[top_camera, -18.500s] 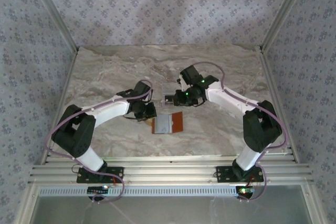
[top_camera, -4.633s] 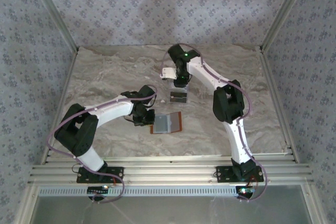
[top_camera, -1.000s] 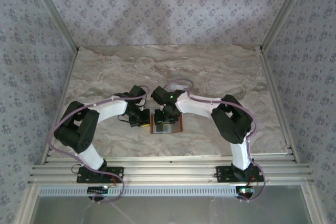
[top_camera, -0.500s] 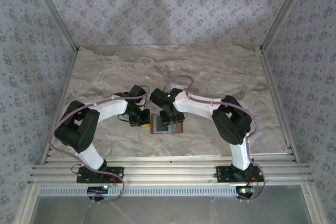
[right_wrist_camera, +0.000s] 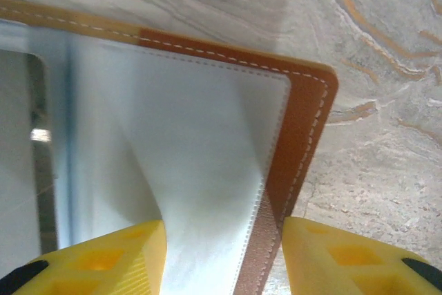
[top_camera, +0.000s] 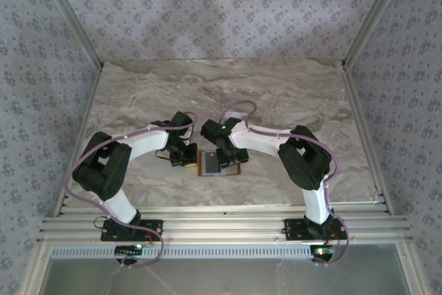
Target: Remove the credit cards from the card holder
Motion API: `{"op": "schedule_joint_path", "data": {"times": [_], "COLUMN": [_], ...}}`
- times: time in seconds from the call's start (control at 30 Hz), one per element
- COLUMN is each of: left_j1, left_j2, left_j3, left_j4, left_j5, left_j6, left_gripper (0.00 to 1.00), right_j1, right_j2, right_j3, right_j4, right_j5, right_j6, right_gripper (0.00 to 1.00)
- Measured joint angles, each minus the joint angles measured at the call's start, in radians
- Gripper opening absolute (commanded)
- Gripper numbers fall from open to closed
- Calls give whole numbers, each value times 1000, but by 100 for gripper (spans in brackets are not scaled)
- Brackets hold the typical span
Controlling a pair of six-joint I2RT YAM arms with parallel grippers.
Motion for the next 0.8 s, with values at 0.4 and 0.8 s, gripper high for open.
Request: {"op": "schedule_joint_path", "data": {"times": [0.4, 0.8], "left_j1": [-62, -109], "left_j2": [-14, 46], "left_j3": [96, 152], "left_j4": [-56, -49], "left_j5": [-7, 5], "left_j6": [-5, -24], "left_gripper": [8, 7], "right_j1": [-8, -41], "right_j2": [-87, -179], "right_j3": [-66, -71], "right_j4": [28, 114], "right_j5": [0, -111], "right_j6": [-11, -18], "right_gripper": [47, 40]}}
